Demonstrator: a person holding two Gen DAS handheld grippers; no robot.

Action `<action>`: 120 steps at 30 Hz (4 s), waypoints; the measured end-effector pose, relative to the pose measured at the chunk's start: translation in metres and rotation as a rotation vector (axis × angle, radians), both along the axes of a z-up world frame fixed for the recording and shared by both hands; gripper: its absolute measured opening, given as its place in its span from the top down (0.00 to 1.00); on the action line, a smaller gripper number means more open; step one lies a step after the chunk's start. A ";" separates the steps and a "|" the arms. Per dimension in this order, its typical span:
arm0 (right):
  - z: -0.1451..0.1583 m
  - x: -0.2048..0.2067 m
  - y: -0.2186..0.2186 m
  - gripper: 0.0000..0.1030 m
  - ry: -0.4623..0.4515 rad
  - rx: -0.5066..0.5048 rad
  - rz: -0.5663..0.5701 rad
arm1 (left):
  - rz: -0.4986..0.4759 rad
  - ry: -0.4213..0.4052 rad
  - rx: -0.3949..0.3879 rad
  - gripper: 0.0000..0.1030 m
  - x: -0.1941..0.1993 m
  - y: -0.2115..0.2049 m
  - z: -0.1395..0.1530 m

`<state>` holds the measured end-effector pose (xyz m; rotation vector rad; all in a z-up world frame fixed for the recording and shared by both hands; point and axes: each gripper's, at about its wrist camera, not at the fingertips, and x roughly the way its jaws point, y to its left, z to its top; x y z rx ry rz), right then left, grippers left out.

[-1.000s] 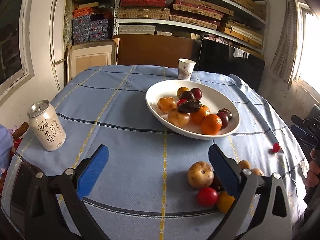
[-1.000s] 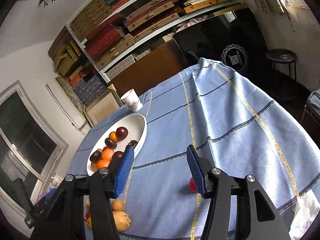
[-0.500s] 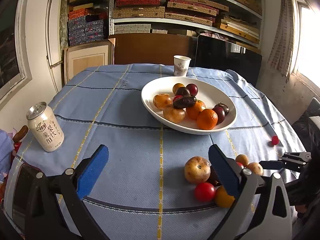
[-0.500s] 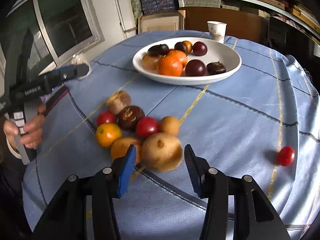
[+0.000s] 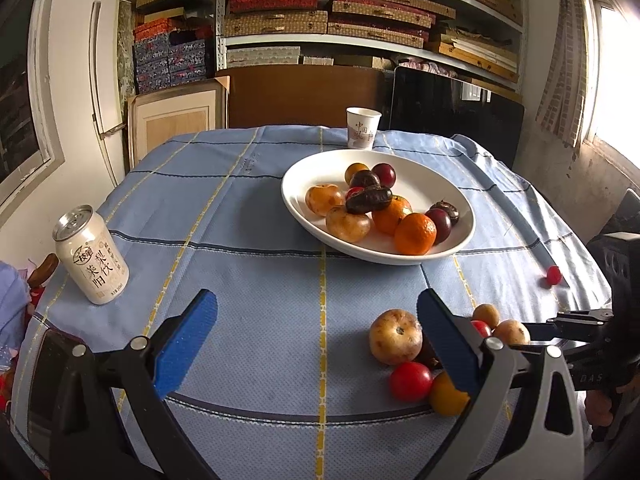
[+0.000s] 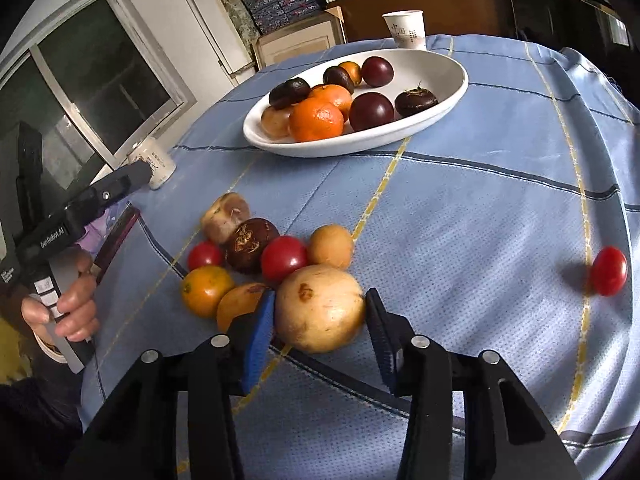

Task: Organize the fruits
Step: 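Grasp a large pale round fruit with the right gripper while the left grasps a yellow-orange fruit, then carry both fruits over the plate and open both grippers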

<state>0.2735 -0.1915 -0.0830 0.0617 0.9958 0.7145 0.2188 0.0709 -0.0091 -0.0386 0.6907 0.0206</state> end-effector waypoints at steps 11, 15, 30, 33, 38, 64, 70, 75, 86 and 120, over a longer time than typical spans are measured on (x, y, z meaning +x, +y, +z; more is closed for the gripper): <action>0.008 0.004 -0.013 0.56 -0.003 0.034 -0.062 | -0.423 0.015 0.140 0.28 -0.038 -0.069 -0.013; 0.007 0.003 -0.012 0.56 -0.007 0.016 -0.068 | -0.497 0.051 0.209 0.47 -0.045 -0.087 -0.028; 0.006 0.002 -0.014 0.56 -0.008 -0.017 -0.089 | -0.533 0.156 0.176 0.65 -0.029 -0.088 -0.048; 0.006 0.002 -0.012 0.56 -0.012 -0.022 -0.087 | -0.536 0.158 0.165 0.65 -0.026 -0.088 -0.049; 0.005 0.003 -0.012 0.56 -0.009 -0.022 -0.095 | -0.542 0.144 0.206 0.65 -0.022 -0.096 -0.051; 0.040 0.040 -0.011 0.56 -0.155 0.128 -0.185 | -0.370 0.099 -0.153 0.80 0.063 -0.033 0.011; 0.047 0.100 0.006 0.56 -0.183 0.153 -0.249 | -0.284 0.054 -0.160 0.80 0.140 -0.018 0.034; 0.045 0.112 0.000 0.56 -0.163 0.212 -0.270 | -0.268 0.073 -0.182 0.80 0.138 0.000 0.028; 0.094 0.081 -0.017 0.56 -0.269 0.295 -0.254 | -0.263 0.257 -0.072 0.52 0.083 0.009 -0.042; 0.080 0.119 -0.003 0.56 -0.262 0.238 -0.298 | -0.180 0.094 -0.067 0.68 0.154 -0.005 0.030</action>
